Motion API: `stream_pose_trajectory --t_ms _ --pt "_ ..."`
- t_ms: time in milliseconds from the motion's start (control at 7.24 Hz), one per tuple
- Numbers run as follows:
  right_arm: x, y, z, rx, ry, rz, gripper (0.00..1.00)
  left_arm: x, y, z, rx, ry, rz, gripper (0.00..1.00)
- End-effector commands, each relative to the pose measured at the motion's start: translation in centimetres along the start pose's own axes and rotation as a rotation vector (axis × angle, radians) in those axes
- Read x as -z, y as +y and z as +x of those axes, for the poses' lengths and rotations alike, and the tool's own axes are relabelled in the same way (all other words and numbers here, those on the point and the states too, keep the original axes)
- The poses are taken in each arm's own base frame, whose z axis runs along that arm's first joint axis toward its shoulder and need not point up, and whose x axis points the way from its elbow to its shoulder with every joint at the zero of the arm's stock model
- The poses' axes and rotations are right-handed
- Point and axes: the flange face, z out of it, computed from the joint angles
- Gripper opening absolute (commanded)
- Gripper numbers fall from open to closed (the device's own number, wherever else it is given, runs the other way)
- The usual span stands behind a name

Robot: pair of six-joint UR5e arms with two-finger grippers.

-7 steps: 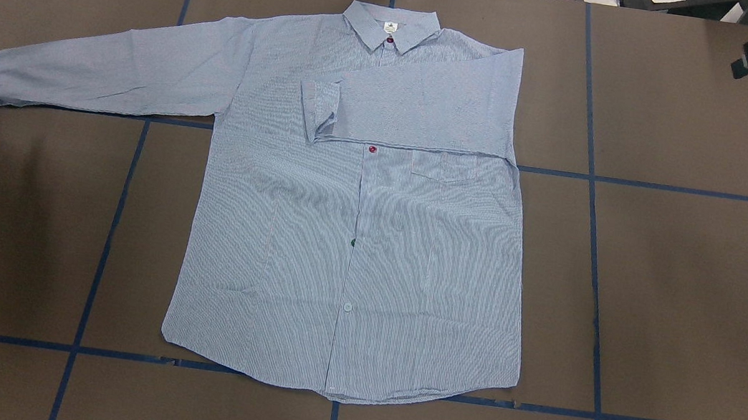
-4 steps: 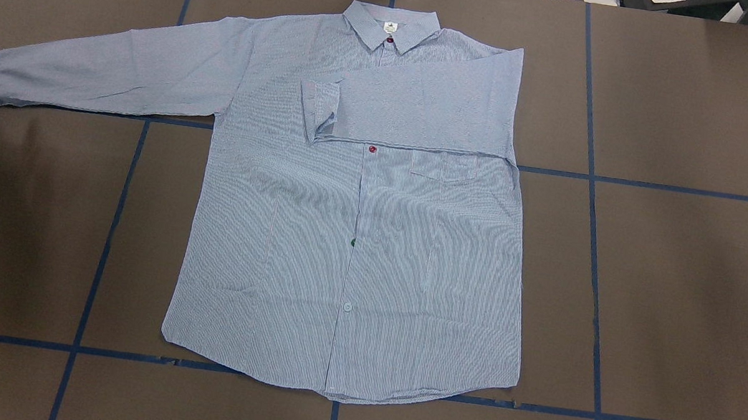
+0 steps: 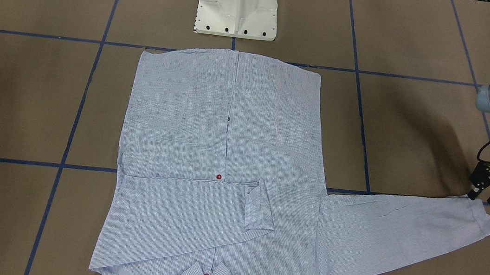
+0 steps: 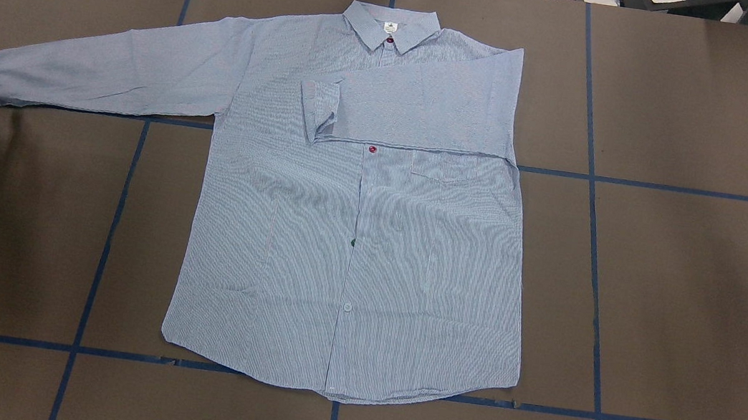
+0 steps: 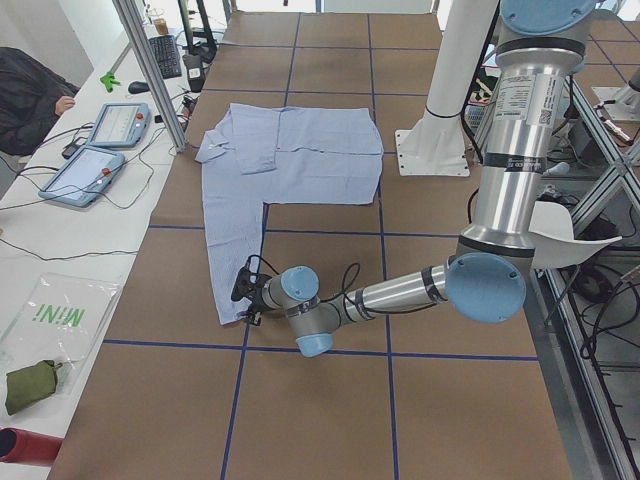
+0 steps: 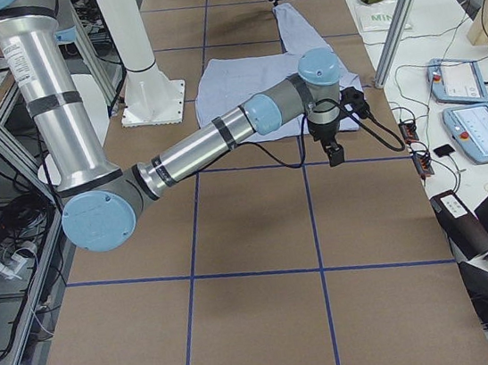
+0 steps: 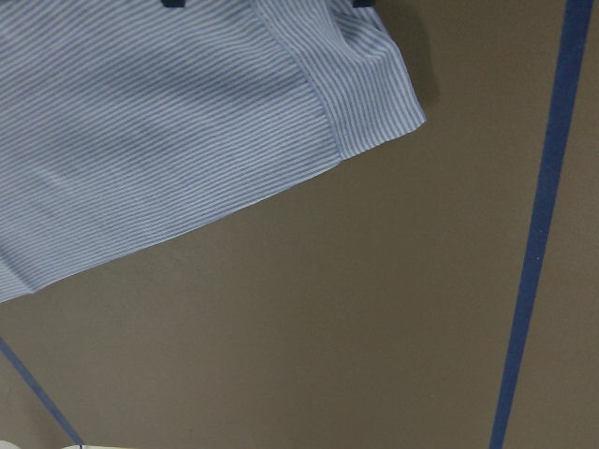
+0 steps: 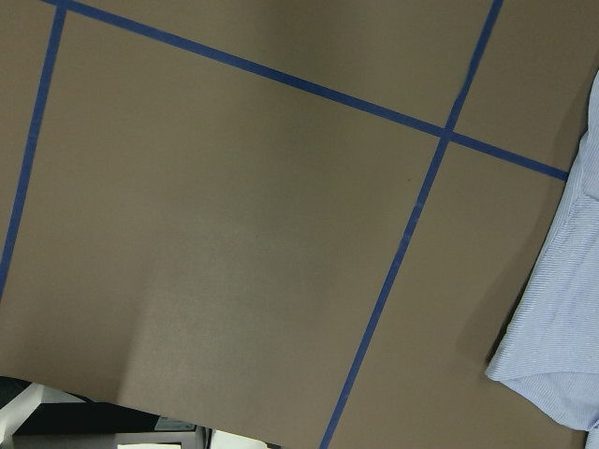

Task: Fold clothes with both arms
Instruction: 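Lower the left gripper to the other sleeve cuff and grasp it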

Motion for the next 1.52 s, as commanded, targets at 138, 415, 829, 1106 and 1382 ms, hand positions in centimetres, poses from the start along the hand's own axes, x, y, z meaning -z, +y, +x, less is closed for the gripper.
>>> stream_pose_trajectory --t_ms 138,415,829,1106,1382 --pt "-0.2 0.3 0.3 -0.002 0.005 -0.003 1.00 -0.8 0.6 0.4 -0.005 0.002 -0.018 0.53" --pt "-0.2 0.3 0.3 -0.002 0.005 -0.003 1.00 -0.9 0.5 0.5 -0.008 0.003 -0.019 0.06" --pt "-0.2 0.4 0.4 -0.006 0.005 -0.005 1.00 0.4 -0.2 3.1 -0.038 0.088 -0.041 0.00" --pt "-0.3 0.5 0.4 -0.008 0.006 -0.006 1.00 2.7 -3.8 7.5 -0.074 0.191 -0.013 0.00" --pt "-0.4 0.6 0.5 -0.010 0.008 -0.008 1.00 3.1 -8.1 13.6 -0.140 0.293 0.044 0.00"
